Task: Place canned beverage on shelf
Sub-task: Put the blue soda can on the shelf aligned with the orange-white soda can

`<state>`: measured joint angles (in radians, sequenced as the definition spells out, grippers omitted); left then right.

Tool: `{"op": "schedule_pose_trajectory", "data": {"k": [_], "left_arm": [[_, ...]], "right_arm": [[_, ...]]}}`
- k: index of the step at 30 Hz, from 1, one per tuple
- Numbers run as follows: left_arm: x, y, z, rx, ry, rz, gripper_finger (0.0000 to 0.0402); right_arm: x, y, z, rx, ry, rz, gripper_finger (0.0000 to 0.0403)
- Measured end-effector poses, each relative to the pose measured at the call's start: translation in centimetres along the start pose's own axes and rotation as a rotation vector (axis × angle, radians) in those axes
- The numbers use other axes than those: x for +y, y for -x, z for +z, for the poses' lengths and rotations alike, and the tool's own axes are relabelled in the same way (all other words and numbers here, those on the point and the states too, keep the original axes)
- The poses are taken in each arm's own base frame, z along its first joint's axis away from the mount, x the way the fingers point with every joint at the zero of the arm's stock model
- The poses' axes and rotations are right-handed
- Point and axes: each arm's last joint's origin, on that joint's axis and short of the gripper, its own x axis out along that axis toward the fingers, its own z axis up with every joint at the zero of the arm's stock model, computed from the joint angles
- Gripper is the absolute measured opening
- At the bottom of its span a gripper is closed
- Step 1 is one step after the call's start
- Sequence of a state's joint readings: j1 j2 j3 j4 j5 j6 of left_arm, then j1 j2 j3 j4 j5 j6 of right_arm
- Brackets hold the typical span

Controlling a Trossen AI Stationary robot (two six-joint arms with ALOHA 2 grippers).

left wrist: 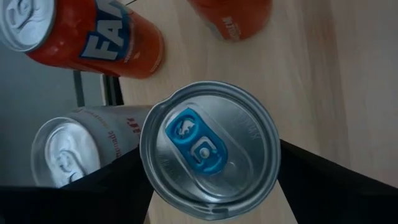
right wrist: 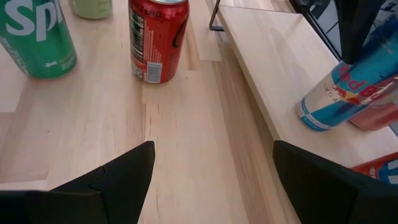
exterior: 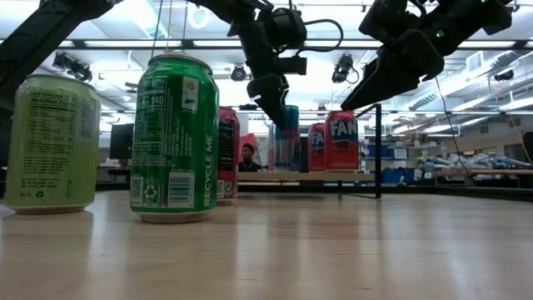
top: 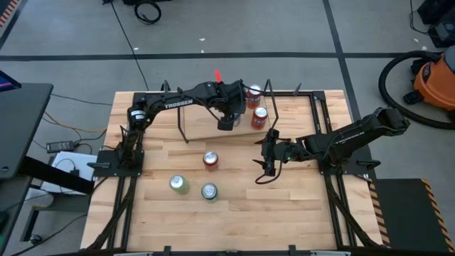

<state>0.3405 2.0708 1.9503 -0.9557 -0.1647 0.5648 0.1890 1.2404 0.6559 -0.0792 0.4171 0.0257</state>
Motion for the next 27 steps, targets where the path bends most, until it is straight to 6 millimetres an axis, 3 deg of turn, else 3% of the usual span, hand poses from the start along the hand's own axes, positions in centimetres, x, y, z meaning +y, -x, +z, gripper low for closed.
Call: {"op": "schedule_pose_trajectory", "data": {"k": [13, 27], "left_arm": [[-0.35, 0.02, 0.24, -0.052, -0.010, -0.077, 0.0309], [-0.59, 0.06, 0.55, -0.005, -0.022, 0.025, 0.0312]], "right_arm": [[0.04, 0.01, 0.04, -0.005, -0.001, 0.001, 0.0336], [0.33, 0.13, 0.17, -0.020, 0.006, 0.012, 0.0336]]}}
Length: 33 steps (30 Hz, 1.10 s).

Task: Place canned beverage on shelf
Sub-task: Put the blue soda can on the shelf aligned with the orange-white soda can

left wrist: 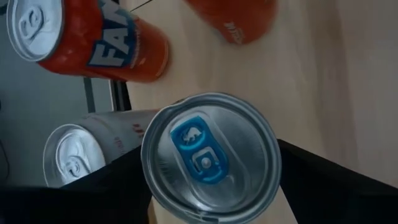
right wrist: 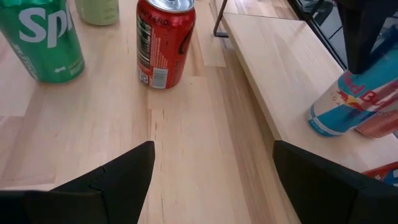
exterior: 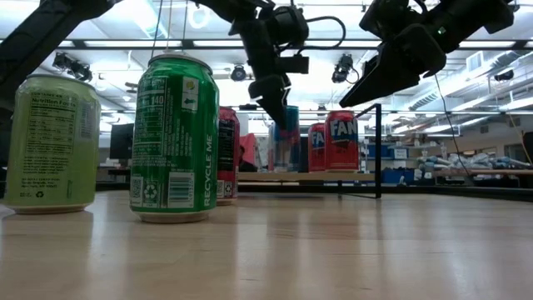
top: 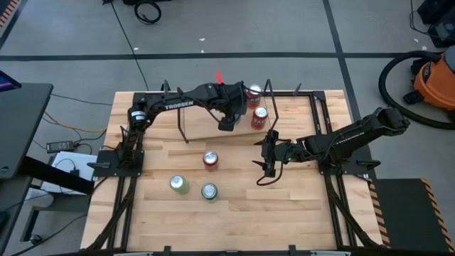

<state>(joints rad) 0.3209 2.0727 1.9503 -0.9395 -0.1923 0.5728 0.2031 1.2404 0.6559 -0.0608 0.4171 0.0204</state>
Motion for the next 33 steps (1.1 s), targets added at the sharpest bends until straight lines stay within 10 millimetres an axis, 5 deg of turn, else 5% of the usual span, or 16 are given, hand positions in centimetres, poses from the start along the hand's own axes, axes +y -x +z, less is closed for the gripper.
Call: {"op": "schedule_pose_trajectory", "data": {"k": [33], "left_arm": [[2.0, -0.5, -1.4, -0.093, 0.171, -0.170, 0.0311]], "right_arm": [[0.0, 0.0, 0.1, -0.008, -0.006, 0.001, 0.0336]]}}
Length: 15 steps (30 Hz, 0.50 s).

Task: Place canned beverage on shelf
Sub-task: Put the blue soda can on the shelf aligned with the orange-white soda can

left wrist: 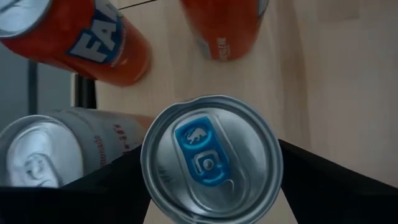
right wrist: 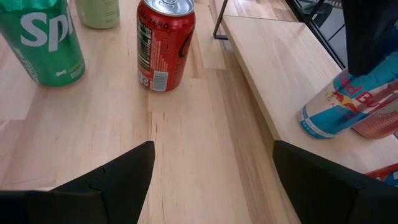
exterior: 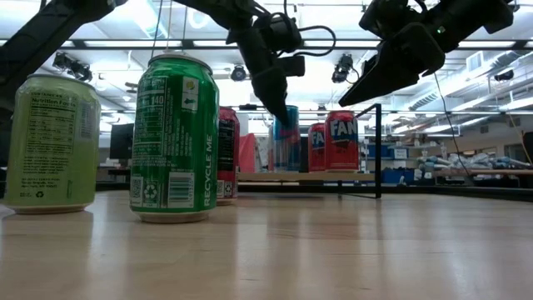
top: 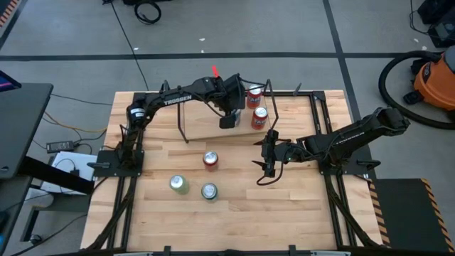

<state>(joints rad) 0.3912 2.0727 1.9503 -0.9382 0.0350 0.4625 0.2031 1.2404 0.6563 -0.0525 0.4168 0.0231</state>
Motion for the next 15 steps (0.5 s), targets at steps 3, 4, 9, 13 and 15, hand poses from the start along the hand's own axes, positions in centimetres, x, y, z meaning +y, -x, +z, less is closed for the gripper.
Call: {"op": "schedule_pose_trajectory", "data": {"k": [3, 4, 9, 13, 15], "left_arm": [[-0.04, 0.00, 0.00, -0.006, 0.008, -0.017, 0.0311], [-0.06, 0.00, 0.00, -0.006, 0.008, -0.018, 0.0311], [-0.73, -0.02, 0.36, -0.010, -0.008, -0.020, 0.0311], [-1.00, -0.03, 0.67, -0.014, -0.020, 0.009, 0.0311], [-0.93, -0.03, 0.83, -0.029, -0.021, 0.020, 0.0311]], "right_arm": [[0.00, 0.00, 0.00, 0.000, 0.000, 0.000, 0.0336], [0.00, 0.00, 0.00, 0.000, 0.000, 0.000, 0.0336], [0.04, 0.00, 0.10, -0.009, -0.004, 0.016, 0.0336], [0.05, 0.00, 0.15, -0.014, -0.006, 0.019, 0.0336], [0.05, 0.00, 0.14, -0.014, -0.006, 0.019, 0.0336]]}}
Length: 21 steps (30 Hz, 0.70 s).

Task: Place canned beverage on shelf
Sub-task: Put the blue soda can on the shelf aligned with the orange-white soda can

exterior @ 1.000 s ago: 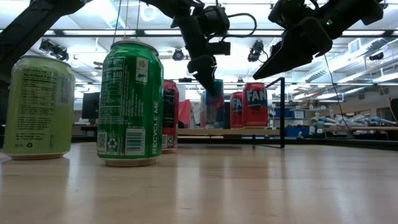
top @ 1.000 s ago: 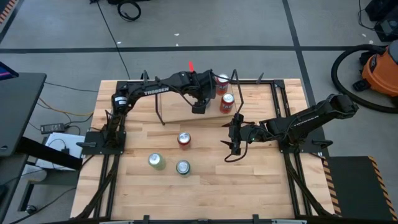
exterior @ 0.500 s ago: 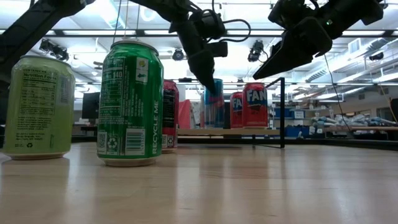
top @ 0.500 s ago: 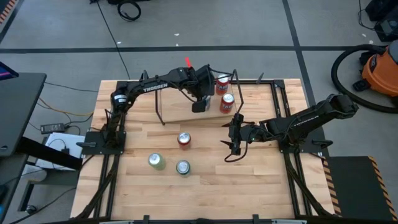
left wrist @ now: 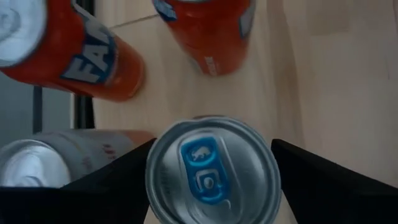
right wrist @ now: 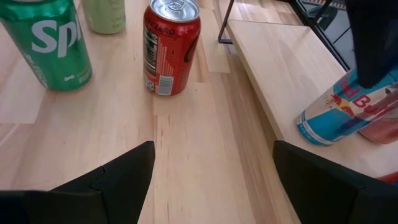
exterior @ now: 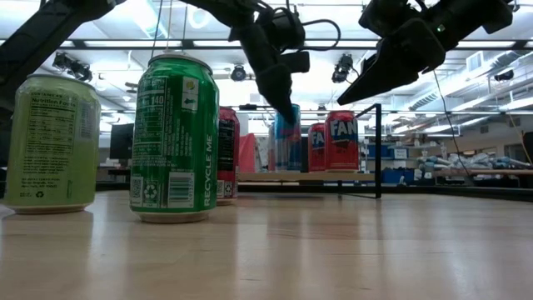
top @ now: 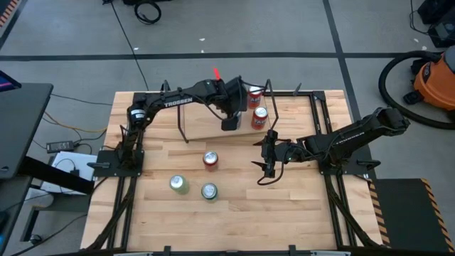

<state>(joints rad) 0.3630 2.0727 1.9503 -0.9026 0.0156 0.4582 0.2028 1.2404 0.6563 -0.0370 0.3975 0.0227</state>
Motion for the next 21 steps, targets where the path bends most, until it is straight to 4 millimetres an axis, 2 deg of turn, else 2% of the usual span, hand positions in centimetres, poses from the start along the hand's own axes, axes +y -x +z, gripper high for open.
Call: {"op": "schedule_pose_trajectory", "data": {"k": [21], "left_arm": [[0.04, 0.00, 0.28, -0.004, -0.026, 0.053, 0.0311]], "right_arm": [[0.00, 0.00, -0.01, 0.001, 0.003, 0.000, 0.0336]]}}
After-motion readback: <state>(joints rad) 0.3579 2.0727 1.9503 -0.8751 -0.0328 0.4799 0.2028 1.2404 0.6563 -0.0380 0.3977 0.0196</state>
